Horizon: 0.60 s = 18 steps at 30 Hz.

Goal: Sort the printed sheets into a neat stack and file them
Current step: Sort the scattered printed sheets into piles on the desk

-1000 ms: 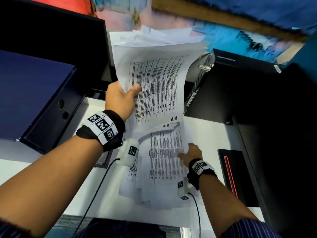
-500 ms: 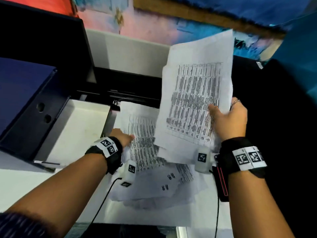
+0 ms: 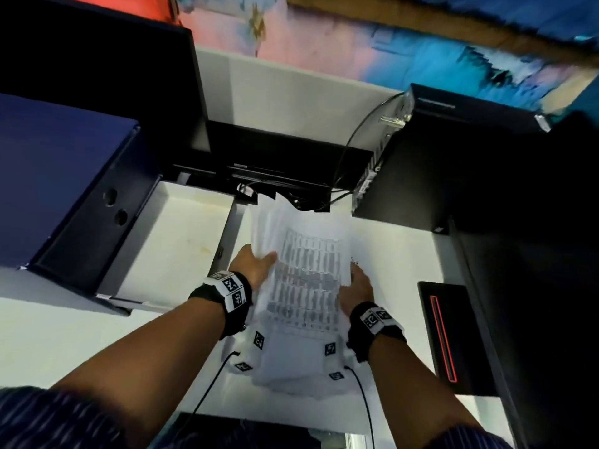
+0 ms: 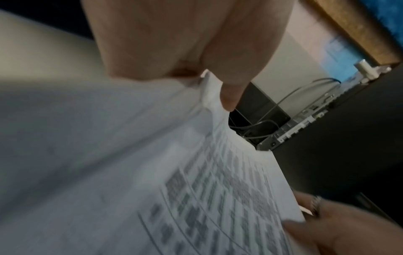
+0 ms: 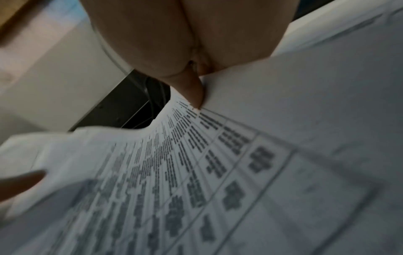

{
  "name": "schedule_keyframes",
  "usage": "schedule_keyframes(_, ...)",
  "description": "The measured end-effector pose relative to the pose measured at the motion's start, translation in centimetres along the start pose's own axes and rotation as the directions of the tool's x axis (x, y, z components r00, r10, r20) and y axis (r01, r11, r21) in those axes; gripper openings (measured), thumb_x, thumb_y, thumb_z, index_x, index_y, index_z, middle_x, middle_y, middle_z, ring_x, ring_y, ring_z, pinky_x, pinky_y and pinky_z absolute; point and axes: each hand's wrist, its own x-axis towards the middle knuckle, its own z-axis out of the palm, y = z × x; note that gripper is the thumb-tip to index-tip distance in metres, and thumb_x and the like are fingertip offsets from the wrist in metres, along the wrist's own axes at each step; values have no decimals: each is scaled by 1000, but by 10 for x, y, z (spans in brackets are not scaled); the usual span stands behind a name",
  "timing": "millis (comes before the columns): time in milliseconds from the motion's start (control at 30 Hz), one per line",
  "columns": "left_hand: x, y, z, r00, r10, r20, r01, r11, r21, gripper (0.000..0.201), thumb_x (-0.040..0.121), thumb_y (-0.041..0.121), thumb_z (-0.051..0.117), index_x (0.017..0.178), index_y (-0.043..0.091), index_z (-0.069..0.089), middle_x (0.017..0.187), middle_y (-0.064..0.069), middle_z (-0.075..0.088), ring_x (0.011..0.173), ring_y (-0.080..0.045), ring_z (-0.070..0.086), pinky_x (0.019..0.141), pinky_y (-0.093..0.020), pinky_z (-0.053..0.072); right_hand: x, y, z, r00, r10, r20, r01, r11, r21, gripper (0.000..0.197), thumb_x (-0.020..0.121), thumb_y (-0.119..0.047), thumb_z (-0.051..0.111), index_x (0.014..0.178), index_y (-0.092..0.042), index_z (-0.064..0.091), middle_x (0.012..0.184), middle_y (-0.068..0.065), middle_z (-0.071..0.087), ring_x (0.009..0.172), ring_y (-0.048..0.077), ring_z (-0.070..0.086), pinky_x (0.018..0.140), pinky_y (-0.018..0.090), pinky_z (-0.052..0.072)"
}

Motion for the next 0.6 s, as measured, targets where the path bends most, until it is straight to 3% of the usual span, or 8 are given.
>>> schedule_keyframes(33,5,-6,3,1000,22,-10,-22,999,28,66,77,52,65,130,15,50,122,-10,65,106,-31,64,93,-45,54,-3,-6,8,999,-41,34,42,998,-40,63,86,9,43,146,-9,43,144,5,48,132,24,46,115,38,35)
schedule_keyframes(100,6,-7,5,997,64,-33,-59,989,136,39,82,27,65,117,16,51,100,-6,65,91,-31,66,83,-41,57,-3,-9,19,995,-56,81,67,988,-141,55,88,-7,48,143,-10,46,143,12,50,127,30,51,110,42,42)
schedule_keyframes(167,-3,3,1,987,144,-78,-124,969,215,31,88,9,59,118,13,50,94,-5,59,91,-31,63,80,-35,55,-5,-9,15,1000,-12,26,18,966,-257,47,93,-28,50,138,-14,51,141,15,49,124,34,50,106,44,42)
schedule_keyframes(267,-10,22,-11,965,243,-96,-209,939,273,32,91,8,59,122,12,53,94,-4,58,84,-27,60,78,-32,53,-10,-2,-9,979,125,-164,-182,899,-398,65,90,-45,58,146,-20,39,153,6,30,134,34,32,108,50,33)
schedule_keyframes(333,-13,37,-24,940,313,-134,-264,919,294,32,91,10,59,122,16,53,95,-5,63,82,-28,62,78,-36,57,-13,8,-18,967,182,-178,-245,854,-458,89,80,-53,69,151,-19,29,155,5,24,138,32,27,109,52,30)
schedule_keyframes(467,-19,66,-58,877,409,-254,-346,902,256,38,89,11,59,122,26,50,102,-11,68,87,-35,65,79,-46,58,-21,13,-15,969,135,-207,-227,815,-533,98,70,-61,75,146,-17,33,144,7,36,129,32,36,103,50,35)
schedule_keyframes(600,-21,89,-89,808,459,-369,-400,888,229,38,86,9,63,121,20,54,108,-11,66,96,-34,63,82,-37,52,-23,10,-19,944,204,-260,-312,810,-497,113,61,-70,76,149,-18,27,144,7,32,130,32,34,103,52,35)
